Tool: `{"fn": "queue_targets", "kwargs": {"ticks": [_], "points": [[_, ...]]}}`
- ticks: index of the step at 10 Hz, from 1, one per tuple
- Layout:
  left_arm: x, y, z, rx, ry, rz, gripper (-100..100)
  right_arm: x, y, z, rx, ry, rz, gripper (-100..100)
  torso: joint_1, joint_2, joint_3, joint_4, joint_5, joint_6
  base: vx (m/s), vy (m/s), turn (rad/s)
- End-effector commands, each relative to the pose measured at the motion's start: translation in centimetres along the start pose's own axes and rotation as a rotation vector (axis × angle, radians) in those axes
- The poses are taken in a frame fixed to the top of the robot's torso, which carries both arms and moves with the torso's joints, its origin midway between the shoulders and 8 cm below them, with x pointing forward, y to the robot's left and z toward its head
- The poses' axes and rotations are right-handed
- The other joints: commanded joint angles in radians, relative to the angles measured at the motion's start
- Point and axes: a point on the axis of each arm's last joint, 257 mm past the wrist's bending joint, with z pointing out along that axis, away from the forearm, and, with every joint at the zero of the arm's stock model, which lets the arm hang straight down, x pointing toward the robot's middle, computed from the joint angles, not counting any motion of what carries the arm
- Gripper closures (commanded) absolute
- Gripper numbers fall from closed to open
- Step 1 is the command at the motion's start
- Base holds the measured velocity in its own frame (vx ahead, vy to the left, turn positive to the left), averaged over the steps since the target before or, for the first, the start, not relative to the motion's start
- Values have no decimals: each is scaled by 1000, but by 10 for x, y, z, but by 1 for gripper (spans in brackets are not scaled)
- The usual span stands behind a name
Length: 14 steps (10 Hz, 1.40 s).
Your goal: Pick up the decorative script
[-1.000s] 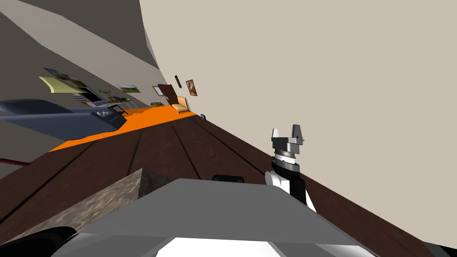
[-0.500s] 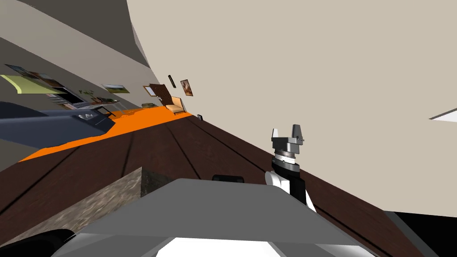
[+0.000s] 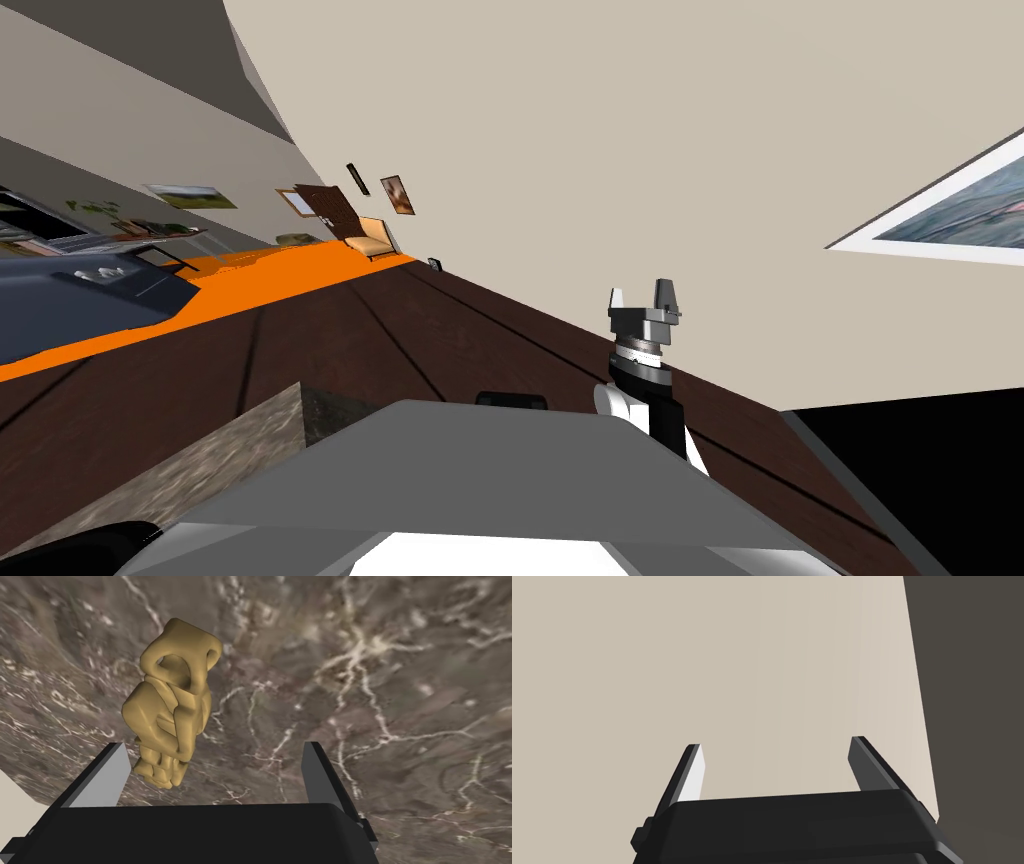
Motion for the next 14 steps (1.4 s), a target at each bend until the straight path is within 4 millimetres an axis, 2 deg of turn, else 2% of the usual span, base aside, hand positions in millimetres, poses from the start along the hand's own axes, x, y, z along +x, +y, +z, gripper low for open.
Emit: {"fn": "queue_targets", "kwargs": {"ticks": [1, 2, 3, 5, 6, 8, 9, 12, 13, 14], "points": [[-3, -9, 7, 3, -13, -1, -100, 0, 0, 0, 0, 0, 0, 0, 0, 0, 0, 0, 0, 0, -67, -11, 55], [-2, -14, 8, 12, -11, 2, -100, 0, 0, 0, 0, 0, 0, 0, 2, -2, -1, 0, 0, 0, -22, 2, 18], [1, -7, 3, -20, -21, -45, -100, 0, 0, 0, 0, 0, 0, 0, 3, -4, -2, -1, 1, 0, -103, -51, -344], [-1, -22, 12, 0, -29, -38, -100, 0, 0, 0, 0, 0, 0, 0, 1, 0, 0, 0, 0, 0, -98, -25, -69], [3, -17, 6, -29, -40, -86, -100, 0, 0, 0, 0, 0, 0, 0, 2, -2, -1, 0, 1, 0, -126, -59, -243], [0, -33, 14, -11, -51, -80, -100, 0, 0, 0, 0, 0, 0, 0, 0, 1, 1, 0, 0, 0, -93, -32, -97], [4, -24, 6, -43, -61, -127, -100, 0, 0, 0, 0, 0, 0, 0, 2, -2, -1, 0, 1, 0, -109, -64, -284], [1, -44, 15, -18, -75, -124, -100, 0, 0, 0, 0, 0, 0, 0, 2, -2, -1, 0, 0, 0, -61, -28, -44], [3, -36, 7, -52, -94, -173, -100, 0, 0, 0, 0, 0, 0, 0, 4, -5, -3, -1, 1, 0, -82, -39, -308], [1, -46, 12, -40, -104, -175, -100, 0, 0, 0, 0, 0, 0, 0, 2, -2, -2, -1, 0, 1, -108, -53, -178]]}}
